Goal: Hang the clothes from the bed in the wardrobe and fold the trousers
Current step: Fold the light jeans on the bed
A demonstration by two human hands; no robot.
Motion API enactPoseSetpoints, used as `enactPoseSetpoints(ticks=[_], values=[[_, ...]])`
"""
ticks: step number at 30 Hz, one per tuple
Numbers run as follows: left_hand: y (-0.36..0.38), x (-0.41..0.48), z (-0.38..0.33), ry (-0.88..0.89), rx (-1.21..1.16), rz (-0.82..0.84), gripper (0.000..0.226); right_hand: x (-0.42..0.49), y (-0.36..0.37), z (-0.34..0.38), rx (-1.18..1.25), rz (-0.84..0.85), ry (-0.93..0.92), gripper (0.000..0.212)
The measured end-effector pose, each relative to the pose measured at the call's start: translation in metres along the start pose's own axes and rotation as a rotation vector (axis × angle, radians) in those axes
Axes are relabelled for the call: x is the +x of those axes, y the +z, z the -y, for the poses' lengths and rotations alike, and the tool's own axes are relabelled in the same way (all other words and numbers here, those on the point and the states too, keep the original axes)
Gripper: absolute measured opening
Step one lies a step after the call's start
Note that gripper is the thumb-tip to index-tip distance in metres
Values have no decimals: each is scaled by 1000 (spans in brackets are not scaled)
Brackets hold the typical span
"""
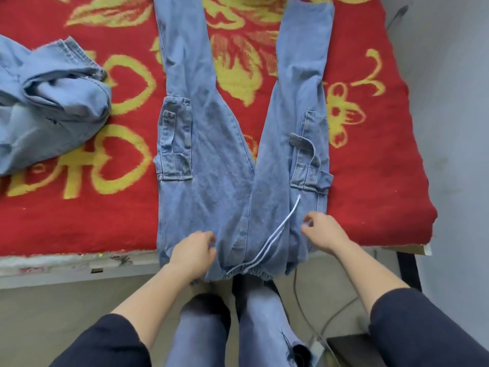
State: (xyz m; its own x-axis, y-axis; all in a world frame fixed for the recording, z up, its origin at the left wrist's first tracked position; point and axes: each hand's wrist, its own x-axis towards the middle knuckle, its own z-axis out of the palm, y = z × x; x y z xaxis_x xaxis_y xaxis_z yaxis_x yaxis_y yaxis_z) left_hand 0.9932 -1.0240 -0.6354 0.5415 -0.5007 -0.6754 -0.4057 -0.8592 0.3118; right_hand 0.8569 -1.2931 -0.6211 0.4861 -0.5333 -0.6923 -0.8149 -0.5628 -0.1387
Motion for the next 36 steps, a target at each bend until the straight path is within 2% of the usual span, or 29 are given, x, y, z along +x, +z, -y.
enactPoseSetpoints(ticks=[7, 12, 16, 18, 20, 23, 25, 26, 28, 30, 34, 36], values=[[-60, 103, -102, 132, -212, -229, 32, 92, -91, 25, 131, -279, -57, 29], [-80, 173, -153, 72, -354, -318, 41, 174, -133, 32, 301, -396, 16, 40], [-90, 214, -174, -82, -399, -362, 50, 230, -152, 46, 456, -380, 172, 65], [-96, 232, -178, -135, -492, -357, 38, 250, -161, 50, 540, -354, 193, 55], [-102, 246, -178, -137, -561, -404, 16, 267, -174, 46, 641, -305, 80, 30], [-108, 249, -164, -244, -602, -503, 16, 275, -192, 23, 772, -362, 56, 44], [-109, 247, -156, -338, -593, -464, 16, 271, -196, -2, 739, -409, 136, 45], [-112, 248, -155, -356, -582, -417, 14, 269, -196, -11, 676, -368, 149, 42], [-126, 261, -162, -337, -589, -377, 4, 276, -200, -19, 579, -311, 119, 26], [-148, 284, -176, -269, -590, -409, 5, 294, -217, -8, 617, -374, 90, 10], [-190, 342, -213, -113, -611, -393, 14, 343, -253, 28, 735, -491, 155, 5], [-208, 371, -228, -86, -652, -416, 20, 366, -268, 45, 882, -441, 175, 21]])
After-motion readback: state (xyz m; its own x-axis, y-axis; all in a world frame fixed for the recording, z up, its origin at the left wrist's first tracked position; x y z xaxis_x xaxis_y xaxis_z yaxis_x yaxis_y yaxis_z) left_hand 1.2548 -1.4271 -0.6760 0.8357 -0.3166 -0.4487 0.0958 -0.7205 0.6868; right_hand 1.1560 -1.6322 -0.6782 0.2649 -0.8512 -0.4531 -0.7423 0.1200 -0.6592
